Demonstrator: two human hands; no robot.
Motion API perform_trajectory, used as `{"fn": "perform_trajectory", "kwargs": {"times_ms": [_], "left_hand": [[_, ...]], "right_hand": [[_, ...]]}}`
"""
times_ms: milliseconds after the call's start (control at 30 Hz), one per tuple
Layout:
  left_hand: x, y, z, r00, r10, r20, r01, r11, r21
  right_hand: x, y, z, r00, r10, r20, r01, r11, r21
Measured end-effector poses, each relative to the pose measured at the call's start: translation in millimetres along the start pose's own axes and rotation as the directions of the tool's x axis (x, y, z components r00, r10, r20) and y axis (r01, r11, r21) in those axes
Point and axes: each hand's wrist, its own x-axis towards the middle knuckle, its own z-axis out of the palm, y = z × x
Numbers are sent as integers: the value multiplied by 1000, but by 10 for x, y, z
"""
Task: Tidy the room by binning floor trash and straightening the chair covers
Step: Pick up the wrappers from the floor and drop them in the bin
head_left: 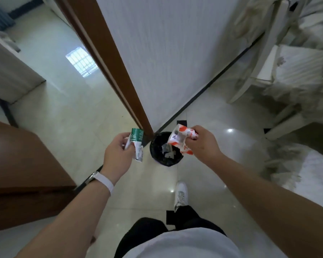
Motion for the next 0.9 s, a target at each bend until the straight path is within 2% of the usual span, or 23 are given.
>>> {"fn": "perform_trajectory", "kwargs": {"times_ms": [167,300,467,600,800,900], "left_hand": [[612,-154,387,995,-37,95,32,998,48],[1199,-574,863,983,-60,175,45,995,89],[1875,-1440,1539,955,-122,269,81,984,160],[2297,-2248,2130,939,-129,320,46,966,253],[2819,-3470,2860,911,-212,354,91,940,329],[2990,-3811,3075,897,-211,389,69,935,347]], "right_hand": [[507,209,160,993,117,-14,-116,993,23],[1002,499,508,988,149,-25,-149,989,11],[1703,1040,1191,980,194,-36,-194,981,11],[2210,1669,1860,970,243,-27,-242,970,38],[2672,2813,2807,944,328,-42,-326,944,53],[2834,3181,3102,939,338,-61,-334,941,62]]}}
